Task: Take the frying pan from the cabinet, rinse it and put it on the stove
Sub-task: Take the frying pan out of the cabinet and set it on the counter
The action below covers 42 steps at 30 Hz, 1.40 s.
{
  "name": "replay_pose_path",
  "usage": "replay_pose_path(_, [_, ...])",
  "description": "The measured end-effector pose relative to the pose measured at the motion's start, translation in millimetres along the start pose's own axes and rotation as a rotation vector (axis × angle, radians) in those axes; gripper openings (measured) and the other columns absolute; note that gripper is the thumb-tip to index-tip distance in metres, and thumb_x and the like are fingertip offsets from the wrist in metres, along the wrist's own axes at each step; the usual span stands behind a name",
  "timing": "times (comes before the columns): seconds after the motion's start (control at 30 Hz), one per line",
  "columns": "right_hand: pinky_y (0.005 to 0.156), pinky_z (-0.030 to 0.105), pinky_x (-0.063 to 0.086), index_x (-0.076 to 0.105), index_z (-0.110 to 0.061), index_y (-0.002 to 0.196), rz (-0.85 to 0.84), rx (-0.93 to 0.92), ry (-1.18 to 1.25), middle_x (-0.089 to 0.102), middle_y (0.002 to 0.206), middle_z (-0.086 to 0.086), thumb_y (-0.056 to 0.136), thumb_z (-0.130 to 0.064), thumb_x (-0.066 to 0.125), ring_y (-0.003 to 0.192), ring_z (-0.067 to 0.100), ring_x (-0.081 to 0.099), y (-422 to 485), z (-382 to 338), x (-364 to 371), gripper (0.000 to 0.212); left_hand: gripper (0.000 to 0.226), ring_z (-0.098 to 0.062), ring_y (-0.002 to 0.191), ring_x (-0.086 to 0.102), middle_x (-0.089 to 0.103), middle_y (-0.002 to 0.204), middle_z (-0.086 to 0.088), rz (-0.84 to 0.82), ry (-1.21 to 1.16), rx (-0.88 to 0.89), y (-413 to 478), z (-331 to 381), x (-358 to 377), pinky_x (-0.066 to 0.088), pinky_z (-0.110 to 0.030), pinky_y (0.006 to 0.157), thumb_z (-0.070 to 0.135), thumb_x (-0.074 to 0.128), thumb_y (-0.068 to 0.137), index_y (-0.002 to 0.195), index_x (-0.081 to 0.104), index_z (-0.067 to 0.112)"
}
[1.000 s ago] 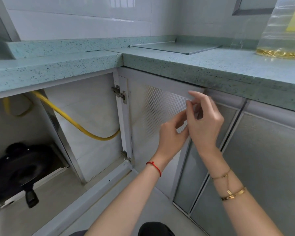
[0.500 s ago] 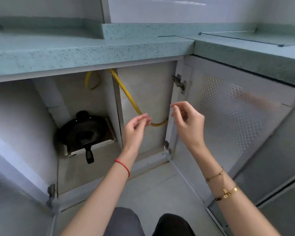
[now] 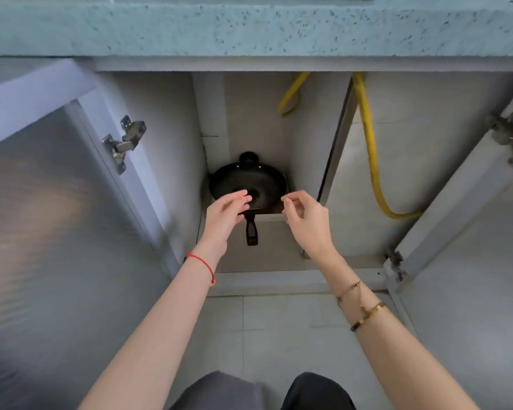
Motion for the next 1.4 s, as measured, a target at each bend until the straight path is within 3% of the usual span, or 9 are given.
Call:
replay_pose_path(0.07, [0.063, 0.005, 0.045, 0.069, -0.015, 0.108, -0.051, 0.038, 0.006, 0.071, 0.085, 0.0, 0.1, -0.024, 0.052, 0.073, 0.009, 0.065, 9, 8, 25, 0.02, 0.02, -0.014, 0.11, 0.067, 0.072, 0.118, -0.002, 0.008, 0.016, -0.018, 13, -10, -12, 0.052, -0.028, 0.096, 0.018, 0.059, 0.097, 0.113, 0.069, 0.02])
replay_pose_path(0.17, [0.06, -0.002, 0.038, 0.069, -0.011, 0.111, -0.098, 0.093, -0.015, 0.067, 0.088, -0.002, 0.1, -0.022, 0.053, 0.072, 0.001, 0.057, 25, 24, 60, 0.023, 0.016, -0.014, 0.11, 0.066, 0.071, 0.119, -0.002, 0.01, 0.039, -0.065, 37, -30, -23, 0.051, -0.03, 0.099, 0.02, 0.061, 0.095, 0.108, 0.07, 0.023])
replay_pose_path(0.4, [0.079, 0.02, 0.037, 0.063, -0.002, 0.122, -0.212, 0.281, -0.023, 0.07, 0.113, 0.012, 0.101, -0.021, 0.051, 0.102, 0.022, 0.061, 54, 83, 129, 0.031, 0.03, -0.011, 0.103, 0.065, 0.066, 0.124, -0.001, 0.015, 0.114, -0.207, 93, -96, -26, 0.048, -0.024, 0.085, 0.02, 0.067, 0.091, 0.121, 0.068, 0.018])
replay_pose_path(0.6, [0.087, 0.023, 0.037, 0.06, -0.002, 0.127, -0.294, 0.441, -0.015, 0.065, 0.127, 0.015, 0.102, -0.023, 0.051, 0.121, 0.03, 0.059, 70, 139, 167, 0.034, 0.024, -0.016, 0.107, 0.062, 0.066, 0.118, -0.001, 0.06, 0.171, -0.313, 135, -158, -17, 0.05, -0.031, 0.092, 0.021, 0.063, 0.093, 0.116, 0.067, 0.019])
replay_pose_path(0.8, [0.093, 0.044, 0.056, 0.052, -0.005, 0.122, -0.364, 0.675, 0.155, 0.064, 0.121, 0.015, 0.096, -0.044, 0.058, 0.108, 0.032, 0.064, 69, 183, 209, 0.047, 0.031, -0.021, 0.11, 0.063, 0.068, 0.117, -0.002, 0.097, 0.091, -0.481, 158, -204, -7, 0.052, -0.04, 0.096, 0.037, 0.057, 0.095, 0.117, 0.059, 0.014])
replay_pose_path(0.97, [0.094, 0.05, 0.057, 0.054, -0.007, 0.116, -0.425, 0.856, 0.305, 0.067, 0.115, 0.015, 0.093, -0.047, 0.057, 0.106, 0.036, 0.067, 76, 190, 240, 0.047, 0.035, -0.023, 0.091, 0.066, 0.071, 0.105, -0.008, 0.034, -0.043, -0.545, 167, -214, 5, 0.052, -0.034, 0.068, 0.04, 0.053, 0.097, 0.114, 0.063, 0.011])
replay_pose_path(1.07, [0.098, 0.044, 0.053, 0.053, -0.008, 0.112, -0.424, 0.84, 0.268, 0.065, 0.112, 0.014, 0.097, -0.043, 0.054, 0.108, 0.035, 0.065, 83, 187, 244, 0.039, 0.029, -0.016, 0.067, 0.064, 0.067, 0.08, -0.005, 0.022, -0.055, -0.543, 167, -212, 6, 0.05, -0.027, 0.057, 0.038, 0.05, 0.099, 0.106, 0.061, 0.012])
replay_pose_path(1.2, [0.085, 0.037, 0.053, 0.054, -0.005, 0.111, -0.425, 0.835, 0.254, 0.063, 0.092, 0.01, 0.099, -0.04, 0.055, 0.082, 0.027, 0.063, 86, 191, 245, 0.036, 0.026, -0.005, 0.027, 0.044, 0.048, 0.057, -0.001, 0.0, 0.017, -0.546, 173, -214, 7, 0.033, -0.014, 0.035, 0.036, 0.05, 0.099, 0.084, 0.056, 0.015])
replay_pose_path(1.4, [0.058, 0.027, 0.048, 0.057, -0.008, 0.086, -0.414, 0.861, 0.298, 0.059, 0.066, 0.006, 0.095, -0.035, 0.062, 0.055, 0.019, 0.056, 88, 193, 249, 0.028, 0.027, -0.009, 0.041, 0.033, 0.038, 0.055, 0.001, -0.025, -0.005, -0.608, 181, -221, 11, 0.026, -0.014, 0.033, 0.039, 0.059, 0.093, 0.083, 0.056, 0.014])
Point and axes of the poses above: each hand's wrist, its own y-axis towards the middle knuckle, its own x-axis out of the palm, z = x × y, the point moved 6 cm from there along y, towards the middle knuckle
